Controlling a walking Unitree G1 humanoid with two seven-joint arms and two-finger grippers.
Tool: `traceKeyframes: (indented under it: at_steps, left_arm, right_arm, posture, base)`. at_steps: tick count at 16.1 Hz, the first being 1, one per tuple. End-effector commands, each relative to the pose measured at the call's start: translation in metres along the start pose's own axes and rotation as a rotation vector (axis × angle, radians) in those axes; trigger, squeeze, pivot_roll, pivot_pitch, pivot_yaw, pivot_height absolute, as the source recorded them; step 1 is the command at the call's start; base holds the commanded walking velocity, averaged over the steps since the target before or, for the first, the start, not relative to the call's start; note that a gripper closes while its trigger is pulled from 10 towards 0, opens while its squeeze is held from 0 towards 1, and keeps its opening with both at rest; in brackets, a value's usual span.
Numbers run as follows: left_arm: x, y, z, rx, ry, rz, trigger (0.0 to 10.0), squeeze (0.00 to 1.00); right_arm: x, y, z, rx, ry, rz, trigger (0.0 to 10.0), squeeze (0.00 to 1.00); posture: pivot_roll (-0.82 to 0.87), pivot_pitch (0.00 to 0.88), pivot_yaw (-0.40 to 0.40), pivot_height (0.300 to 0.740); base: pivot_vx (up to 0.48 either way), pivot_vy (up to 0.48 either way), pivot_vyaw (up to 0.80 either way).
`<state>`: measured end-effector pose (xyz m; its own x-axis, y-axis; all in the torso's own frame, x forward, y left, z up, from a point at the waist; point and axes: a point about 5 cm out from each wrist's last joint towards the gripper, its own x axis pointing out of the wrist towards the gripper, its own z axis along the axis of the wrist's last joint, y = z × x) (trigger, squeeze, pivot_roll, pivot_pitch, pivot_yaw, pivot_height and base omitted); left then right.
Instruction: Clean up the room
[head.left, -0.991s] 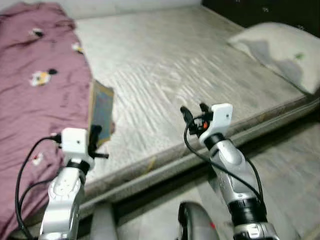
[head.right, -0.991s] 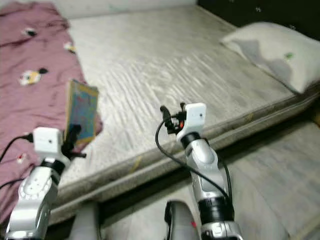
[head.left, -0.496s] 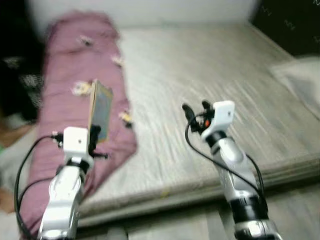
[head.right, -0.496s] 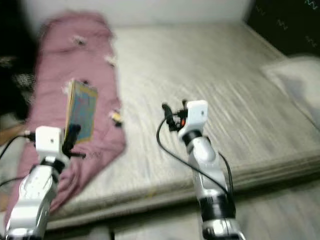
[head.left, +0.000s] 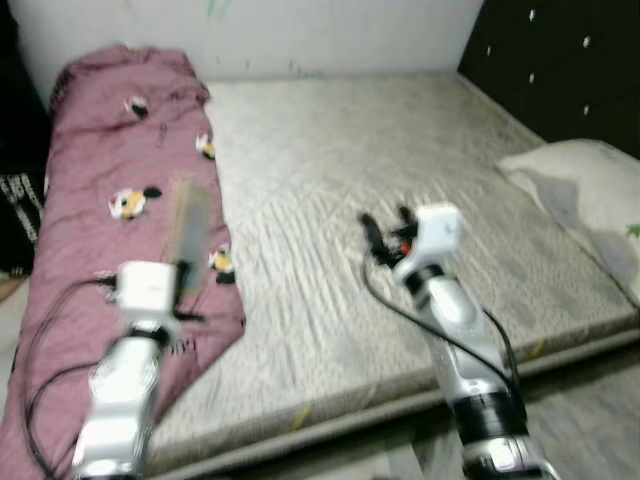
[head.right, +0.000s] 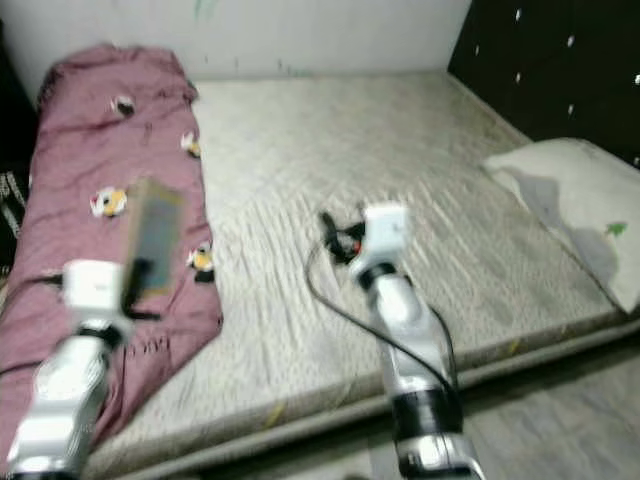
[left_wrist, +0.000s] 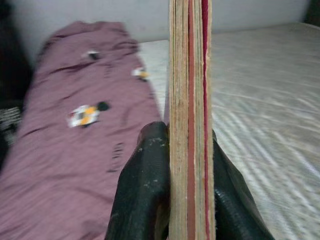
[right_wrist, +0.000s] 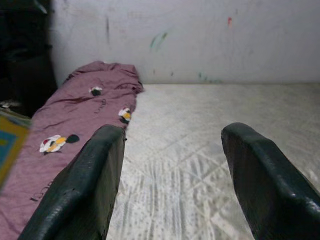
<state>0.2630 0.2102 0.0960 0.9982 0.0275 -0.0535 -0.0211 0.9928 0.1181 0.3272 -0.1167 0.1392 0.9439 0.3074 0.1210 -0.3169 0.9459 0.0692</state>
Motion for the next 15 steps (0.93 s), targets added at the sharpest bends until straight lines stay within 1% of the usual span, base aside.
traceKeyframes:
  at_steps: [1,2,3,7,9,10,15]
  left_arm:
    - [0.000,-0.004,0.005,0.001,-0.038,-0.009,10.0,0.00]
    - [0.000,-0.005,0.005,0.002,-0.037,-0.009,10.0,0.00]
    - [-0.001,-0.006,0.004,-0.008,-0.038,-0.015,10.0,0.00]
    - [-0.002,-0.006,0.004,-0.013,-0.038,-0.019,10.0,0.00]
    - [-0.002,-0.007,0.004,-0.019,-0.040,-0.026,10.0,0.00]
    - [-0.002,-0.008,0.004,-0.019,-0.041,-0.027,10.0,0.00]
    - [-0.006,-0.009,0.002,-0.027,-0.040,-0.019,10.0,0.00]
  right_arm:
    - [-0.004,-0.011,-0.003,-0.009,0.020,-0.040,10.0,0.00]
    - [-0.004,-0.011,-0.004,-0.006,0.022,-0.041,10.0,0.00]
    - [-0.006,-0.009,-0.005,-0.032,0.017,-0.020,10.0,0.00]
    - [-0.007,-0.007,-0.005,-0.034,0.014,-0.014,10.0,0.00]
    - [-0.007,-0.008,-0.005,-0.029,0.016,-0.023,10.0,0.00]
    - [-0.007,-0.008,-0.006,-0.027,0.021,-0.019,10.0,0.00]
    - [-0.013,-0.006,-0.015,-0.019,0.062,0.016,10.0,0.00]
  posture:
    - [-0.02,0.000,-0.035,0.740]
    - [-0.02,0.000,-0.035,0.740]
    - [-0.02,0.000,-0.035,0.740]
    - [-0.02,0.000,-0.035,0.740]
    - [-0.03,0.000,-0.036,0.740]
    - [-0.02,0.000,-0.038,0.740]
    - [-0.02,0.000,-0.043,0.740]
  base:
    - [0.000,0.000,0.00]
    - [0.000,0.000,0.00]
    - [0.000,0.000,0.00]
    - [0.000,0.000,0.61]
    - [0.000,-0.294,0.51]
    - [0.000,0.000,0.00]
    - [0.000,-0.318,0.00]
